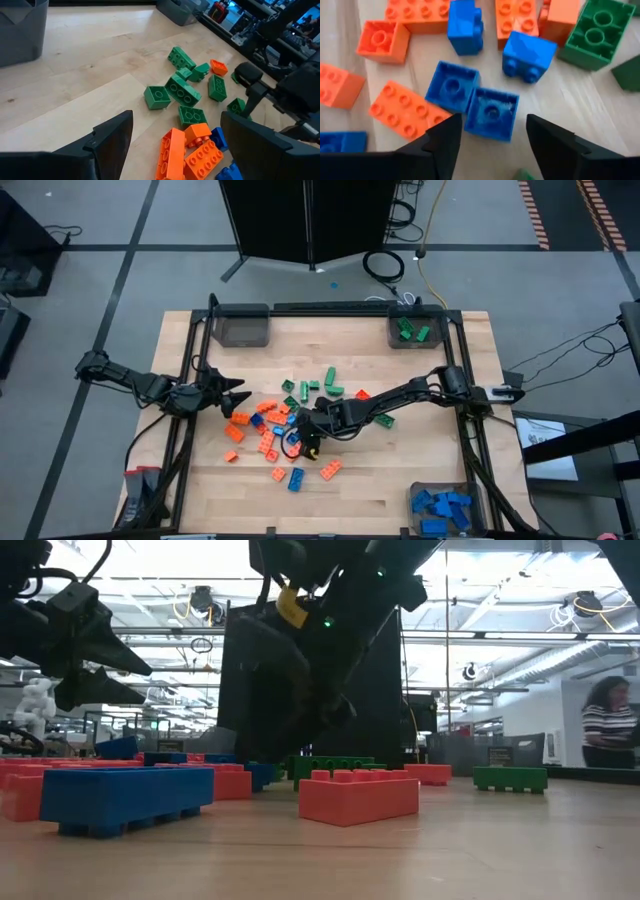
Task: Sort blocks
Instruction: Put the blue game piece into the bottom black bin
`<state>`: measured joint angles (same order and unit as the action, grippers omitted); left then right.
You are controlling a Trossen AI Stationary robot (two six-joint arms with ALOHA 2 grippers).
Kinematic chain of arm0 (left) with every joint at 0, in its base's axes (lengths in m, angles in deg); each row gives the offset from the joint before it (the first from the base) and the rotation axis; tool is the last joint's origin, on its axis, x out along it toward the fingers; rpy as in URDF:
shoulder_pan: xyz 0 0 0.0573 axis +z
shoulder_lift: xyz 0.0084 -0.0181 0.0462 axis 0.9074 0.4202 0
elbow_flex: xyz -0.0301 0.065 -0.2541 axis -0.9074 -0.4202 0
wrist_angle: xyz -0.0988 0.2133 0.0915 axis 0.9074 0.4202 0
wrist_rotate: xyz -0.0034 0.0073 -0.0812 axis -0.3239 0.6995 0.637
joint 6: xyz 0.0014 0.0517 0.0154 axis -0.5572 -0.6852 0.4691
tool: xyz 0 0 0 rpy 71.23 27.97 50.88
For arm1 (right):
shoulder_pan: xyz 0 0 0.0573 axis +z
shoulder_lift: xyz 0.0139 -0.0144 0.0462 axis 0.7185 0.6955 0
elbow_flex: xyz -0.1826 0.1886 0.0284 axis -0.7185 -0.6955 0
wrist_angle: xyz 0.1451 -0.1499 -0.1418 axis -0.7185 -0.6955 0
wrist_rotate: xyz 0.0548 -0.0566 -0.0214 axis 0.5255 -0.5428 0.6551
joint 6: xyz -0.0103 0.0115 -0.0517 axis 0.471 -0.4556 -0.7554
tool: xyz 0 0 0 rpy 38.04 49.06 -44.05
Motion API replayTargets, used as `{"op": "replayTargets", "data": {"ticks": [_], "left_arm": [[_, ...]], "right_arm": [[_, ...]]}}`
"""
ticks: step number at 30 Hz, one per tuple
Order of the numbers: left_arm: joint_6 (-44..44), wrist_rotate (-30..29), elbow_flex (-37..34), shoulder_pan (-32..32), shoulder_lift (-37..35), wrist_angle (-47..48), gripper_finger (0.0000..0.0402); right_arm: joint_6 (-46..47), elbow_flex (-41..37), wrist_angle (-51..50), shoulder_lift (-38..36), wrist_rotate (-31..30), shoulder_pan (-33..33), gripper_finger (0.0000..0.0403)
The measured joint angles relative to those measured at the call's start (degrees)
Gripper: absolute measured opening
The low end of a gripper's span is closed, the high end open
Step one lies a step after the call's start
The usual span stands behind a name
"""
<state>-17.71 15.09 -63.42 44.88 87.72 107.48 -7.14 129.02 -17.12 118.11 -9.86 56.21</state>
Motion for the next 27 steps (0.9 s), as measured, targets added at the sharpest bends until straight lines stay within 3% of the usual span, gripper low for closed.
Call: {"op": "replayTargets", "data": {"ticks": [5,10,27], "left_arm": [[0.0,0.0,0.0,0.0,0.2,0.0,0.0303],[-0.1,0.0,0.0,0.0,0.3,0.0,0.0303],[-0.1,0.0,0.0,0.0,0.4,0.0,0.0303]], "right_arm": [[0.3,0.0,-0.3,0.8,-0.3,-0.1,0.0261],[0.2,0.0,-0.3,1.3,-1.5,-0.2,0.0268],[-2.8,0.0,0.3,1.8,-3.5,-3.1,0.0205]]}}
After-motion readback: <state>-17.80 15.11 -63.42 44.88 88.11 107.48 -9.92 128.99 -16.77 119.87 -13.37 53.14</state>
